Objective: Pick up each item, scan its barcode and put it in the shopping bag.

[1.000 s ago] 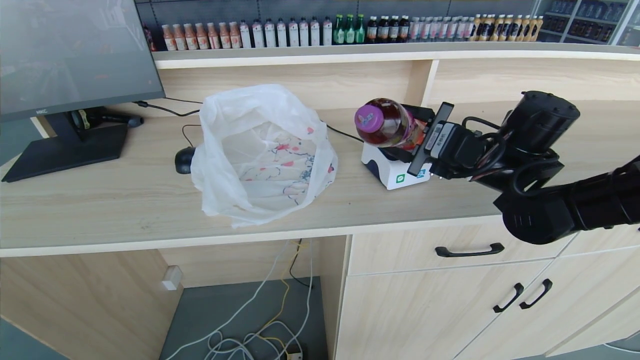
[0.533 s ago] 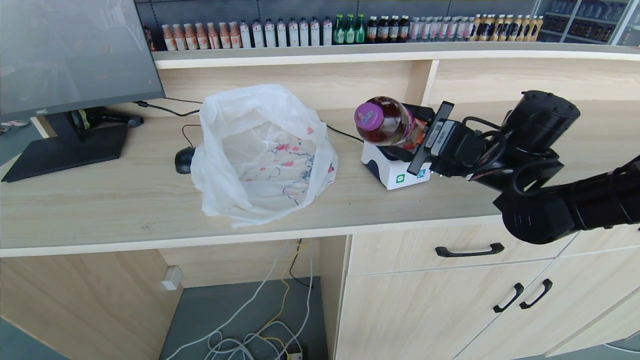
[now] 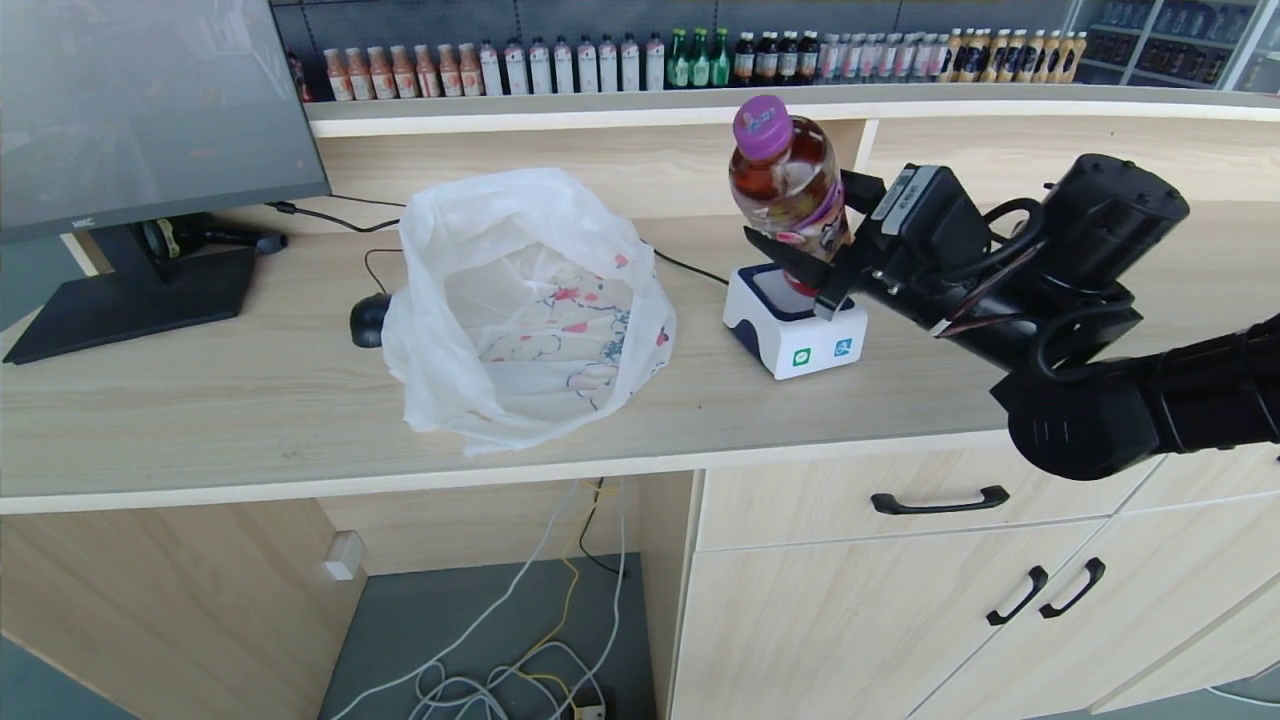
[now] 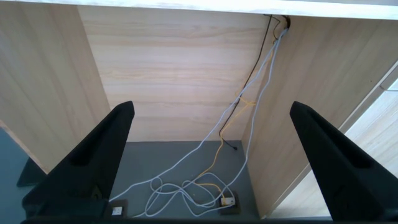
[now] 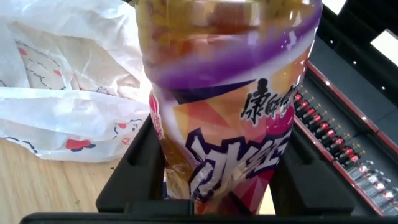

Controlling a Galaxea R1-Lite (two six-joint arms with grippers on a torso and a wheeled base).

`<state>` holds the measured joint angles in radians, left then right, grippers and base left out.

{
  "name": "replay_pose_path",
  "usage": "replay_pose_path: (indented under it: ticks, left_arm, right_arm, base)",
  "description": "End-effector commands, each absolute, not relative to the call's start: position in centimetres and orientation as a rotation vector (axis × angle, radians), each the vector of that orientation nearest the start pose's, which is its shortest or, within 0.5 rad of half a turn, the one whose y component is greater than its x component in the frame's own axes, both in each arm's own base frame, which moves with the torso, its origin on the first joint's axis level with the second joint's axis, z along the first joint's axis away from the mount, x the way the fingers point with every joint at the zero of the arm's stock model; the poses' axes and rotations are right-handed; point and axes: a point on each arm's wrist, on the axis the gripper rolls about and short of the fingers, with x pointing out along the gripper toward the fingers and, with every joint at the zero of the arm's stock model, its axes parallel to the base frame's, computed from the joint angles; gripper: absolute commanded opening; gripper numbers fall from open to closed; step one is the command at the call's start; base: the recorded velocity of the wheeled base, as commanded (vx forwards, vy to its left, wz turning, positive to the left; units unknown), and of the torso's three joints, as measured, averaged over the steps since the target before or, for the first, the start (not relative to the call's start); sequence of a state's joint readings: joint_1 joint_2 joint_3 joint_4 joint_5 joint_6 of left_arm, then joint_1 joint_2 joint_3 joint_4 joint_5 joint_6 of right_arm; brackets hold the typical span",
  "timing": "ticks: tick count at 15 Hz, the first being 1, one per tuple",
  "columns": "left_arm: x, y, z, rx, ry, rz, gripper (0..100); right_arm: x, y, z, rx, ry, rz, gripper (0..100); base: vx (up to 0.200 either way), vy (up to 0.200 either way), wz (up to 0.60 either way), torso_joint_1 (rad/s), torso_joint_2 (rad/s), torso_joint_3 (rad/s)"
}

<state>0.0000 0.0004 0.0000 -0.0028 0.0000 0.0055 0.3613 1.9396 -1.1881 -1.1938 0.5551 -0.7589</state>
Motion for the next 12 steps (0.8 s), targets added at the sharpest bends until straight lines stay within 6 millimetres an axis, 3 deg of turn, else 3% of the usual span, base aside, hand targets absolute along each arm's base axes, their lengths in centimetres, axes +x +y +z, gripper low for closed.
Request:
replay_pose_path:
  ticks: [1, 4, 7, 12]
  left_arm:
    - [-2.3, 0.0, 7.6, 0.005, -0.003, 0.000, 100]
    - [-2.3, 0.0, 7.6, 0.006, -0.003, 0.000, 100]
    - [-2.3, 0.0, 7.6, 0.006, -0.003, 0.000, 100]
    - [-2.3, 0.0, 7.6, 0.008, -0.003, 0.000, 100]
  right_arm:
    - [33.6, 14.5, 27.4, -0.693, -0.800, 0.671, 0]
    - [32.5, 14.0, 28.9, -0.578, -0.784, 0.667, 0]
    - [31.7, 13.5, 30.3, -0.344, -0.712, 0.619, 0]
    - [30.8, 13.1, 31.4, -0.154, -0.722, 0.632, 0]
  base:
    - [0.000, 0.000, 0.00, 0.000, 0.00, 0.000]
    - [0.000, 0.000, 0.00, 0.000, 0.00, 0.000]
    - [0.000, 0.000, 0.00, 0.000, 0.00, 0.000]
    - [0.000, 0.000, 0.00, 0.000, 0.00, 0.000]
